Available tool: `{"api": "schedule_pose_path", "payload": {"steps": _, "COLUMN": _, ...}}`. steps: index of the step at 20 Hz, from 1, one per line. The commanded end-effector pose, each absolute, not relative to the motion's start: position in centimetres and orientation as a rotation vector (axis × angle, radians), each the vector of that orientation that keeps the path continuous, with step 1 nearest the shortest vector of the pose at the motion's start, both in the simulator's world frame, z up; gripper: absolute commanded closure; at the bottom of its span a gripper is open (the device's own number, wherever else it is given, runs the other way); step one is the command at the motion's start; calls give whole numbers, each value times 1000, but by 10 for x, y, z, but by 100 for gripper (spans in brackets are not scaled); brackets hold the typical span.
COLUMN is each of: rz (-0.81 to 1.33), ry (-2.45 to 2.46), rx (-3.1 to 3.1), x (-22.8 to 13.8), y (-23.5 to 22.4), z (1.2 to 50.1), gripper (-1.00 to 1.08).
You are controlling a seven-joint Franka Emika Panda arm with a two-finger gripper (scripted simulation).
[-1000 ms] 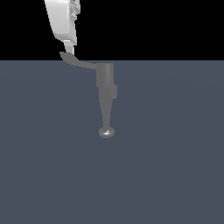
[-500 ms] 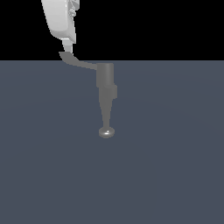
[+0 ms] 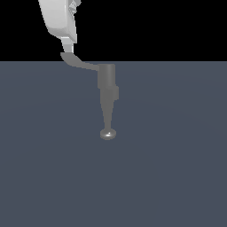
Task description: Turn on the faucet by rotating a designated handle.
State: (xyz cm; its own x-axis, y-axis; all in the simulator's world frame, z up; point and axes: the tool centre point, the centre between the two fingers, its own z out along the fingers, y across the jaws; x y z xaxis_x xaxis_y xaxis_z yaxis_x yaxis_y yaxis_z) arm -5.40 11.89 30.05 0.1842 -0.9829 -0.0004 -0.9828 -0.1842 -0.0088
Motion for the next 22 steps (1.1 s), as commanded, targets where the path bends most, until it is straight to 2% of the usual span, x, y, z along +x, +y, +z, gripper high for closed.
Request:
{"api": "schedule_pose_path", "payload": {"steps": 1, "rz": 0, "ry": 2005, "rx": -2418, "x": -64, "y": 117, "z": 298, "gripper": 108}}
{"api": "schedule_pose_path", "payload": {"steps": 6, "rz": 0, "ry": 2005, "rx": -2418, "x": -79, "y": 114, "z": 298, "gripper": 108}}
{"api": "schedule_pose_path", "payload": {"steps": 8, "rz": -9, "ry": 2000, "rx": -2412, "x": -73, "y": 116, "z": 302, "gripper": 108}}
{"api": "schedule_pose_path", "payload": {"steps": 22, "rz": -3, "ry": 2003, "rx": -2416, "x": -107, "y": 70, "z": 299, "gripper": 108}}
